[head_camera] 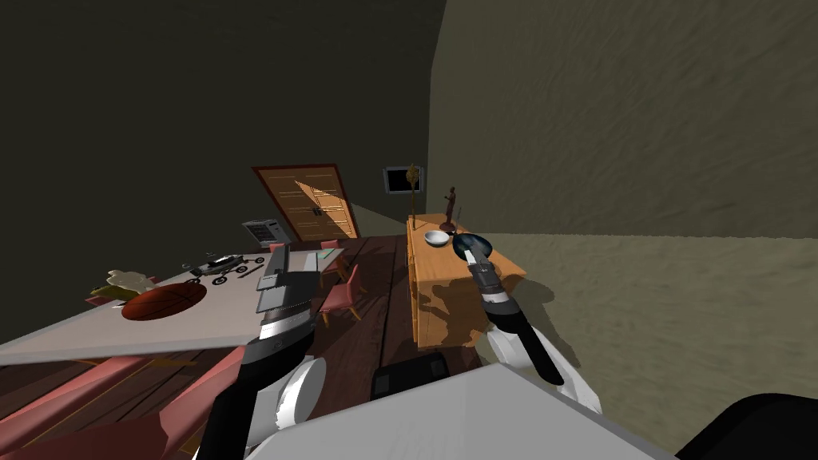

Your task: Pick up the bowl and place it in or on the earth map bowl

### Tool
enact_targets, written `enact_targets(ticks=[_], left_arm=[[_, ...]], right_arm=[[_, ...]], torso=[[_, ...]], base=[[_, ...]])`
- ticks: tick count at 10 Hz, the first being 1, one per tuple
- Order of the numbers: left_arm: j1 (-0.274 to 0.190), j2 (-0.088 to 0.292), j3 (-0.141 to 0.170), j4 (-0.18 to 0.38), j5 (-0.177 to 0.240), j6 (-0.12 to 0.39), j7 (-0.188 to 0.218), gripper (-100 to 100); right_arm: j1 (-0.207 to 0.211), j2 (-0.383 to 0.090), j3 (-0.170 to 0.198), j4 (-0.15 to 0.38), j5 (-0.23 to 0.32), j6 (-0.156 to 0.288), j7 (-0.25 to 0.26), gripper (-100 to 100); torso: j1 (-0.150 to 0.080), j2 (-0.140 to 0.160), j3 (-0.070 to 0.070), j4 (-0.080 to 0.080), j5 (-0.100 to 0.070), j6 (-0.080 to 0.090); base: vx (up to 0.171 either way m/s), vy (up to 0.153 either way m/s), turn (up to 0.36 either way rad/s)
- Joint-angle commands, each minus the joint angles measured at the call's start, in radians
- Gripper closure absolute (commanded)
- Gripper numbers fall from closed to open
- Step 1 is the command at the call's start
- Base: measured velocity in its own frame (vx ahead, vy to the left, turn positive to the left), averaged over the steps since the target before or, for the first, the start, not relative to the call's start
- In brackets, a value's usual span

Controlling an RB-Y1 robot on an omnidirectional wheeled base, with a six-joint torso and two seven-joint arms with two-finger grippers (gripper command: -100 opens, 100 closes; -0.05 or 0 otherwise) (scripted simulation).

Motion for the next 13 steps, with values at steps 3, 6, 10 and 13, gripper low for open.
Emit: enact_targets(ticks=[3,6,10,13], left_arm=[[0.000,0.000,0.000,0.000,0.000,0.000,0.000,0],[0.000,0.000,0.000,0.000,0.000,0.000,0.000,0],[0.000,0.000,0.000,0.000,0.000,0.000,0.000,0],[0.000,0.000,0.000,0.000,0.000,0.000,0.000,0]], right_arm=[[0.007,-0.099,-0.011,0.050,0.029,-0.031,0.008,-100],[0.017,-0.185,-0.023,0.101,0.060,-0.059,0.013,-100],[0.030,-0.287,-0.038,0.160,0.092,-0.087,0.016,-100],[0.037,-0.361,-0.047,0.191,0.109,-0.100,0.016,-100]], torso=[[0.002,-0.001,0.000,0.000,0.000,0.000],[0.000,-0.001,-0.001,0.000,0.000,0.000],[-0.001,-0.002,-0.001,0.000,0.000,0.000],[0.000,-0.001,-0.001,0.000,0.000,0.000]], base=[[-0.023,0.122,-0.044],[-0.018,0.105,-0.028],[-0.008,0.099,-0.025],[-0.015,0.094,-0.020]])
